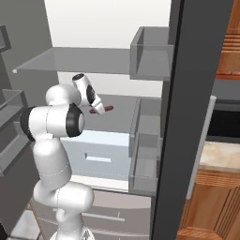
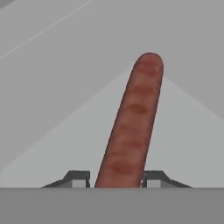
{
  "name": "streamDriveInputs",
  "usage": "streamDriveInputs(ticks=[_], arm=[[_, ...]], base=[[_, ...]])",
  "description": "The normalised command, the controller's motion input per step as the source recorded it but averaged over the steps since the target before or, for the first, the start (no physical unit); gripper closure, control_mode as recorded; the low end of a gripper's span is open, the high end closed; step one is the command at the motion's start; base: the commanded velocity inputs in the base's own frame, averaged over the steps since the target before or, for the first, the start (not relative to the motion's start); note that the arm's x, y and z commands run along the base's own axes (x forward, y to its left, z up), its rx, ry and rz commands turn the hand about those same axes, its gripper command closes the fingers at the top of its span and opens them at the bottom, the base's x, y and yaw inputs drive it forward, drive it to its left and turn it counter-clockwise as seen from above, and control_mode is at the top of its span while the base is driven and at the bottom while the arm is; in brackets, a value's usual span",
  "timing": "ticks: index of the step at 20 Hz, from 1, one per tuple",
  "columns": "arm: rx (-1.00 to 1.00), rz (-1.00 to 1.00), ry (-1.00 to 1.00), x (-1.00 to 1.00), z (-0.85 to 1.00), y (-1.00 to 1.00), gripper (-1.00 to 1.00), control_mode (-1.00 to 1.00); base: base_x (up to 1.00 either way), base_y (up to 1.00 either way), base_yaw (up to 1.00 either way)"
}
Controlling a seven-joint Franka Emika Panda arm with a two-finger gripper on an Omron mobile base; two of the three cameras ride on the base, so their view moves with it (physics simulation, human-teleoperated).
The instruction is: Retrieve the sausage and cheese from the fridge and place them on the cutting board on the counter.
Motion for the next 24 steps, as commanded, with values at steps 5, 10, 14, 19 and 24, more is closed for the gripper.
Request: streamDriveInputs(ticks=[5,10,14,19,24], arm=[[0.00,0.00,-0.05,-0.34,-0.45,-0.22,1.00,-1.00],[0.00,0.00,0.00,-0.71,0.00,-0.34,1.00,-1.00],[0.00,0.00,-0.06,-1.00,0.01,-0.35,1.00,-1.00],[0.00,0.00,-0.10,-1.00,0.17,-0.30,1.00,-1.00],[0.00,0.00,-0.12,-1.00,0.56,-0.30,1.00,-1.00]], base=[[0.00,0.00,0.00],[0.00,0.00,0.00],[0.00,0.00,0.00],[0.00,0.00,0.00],[0.00,0.00,0.00]])
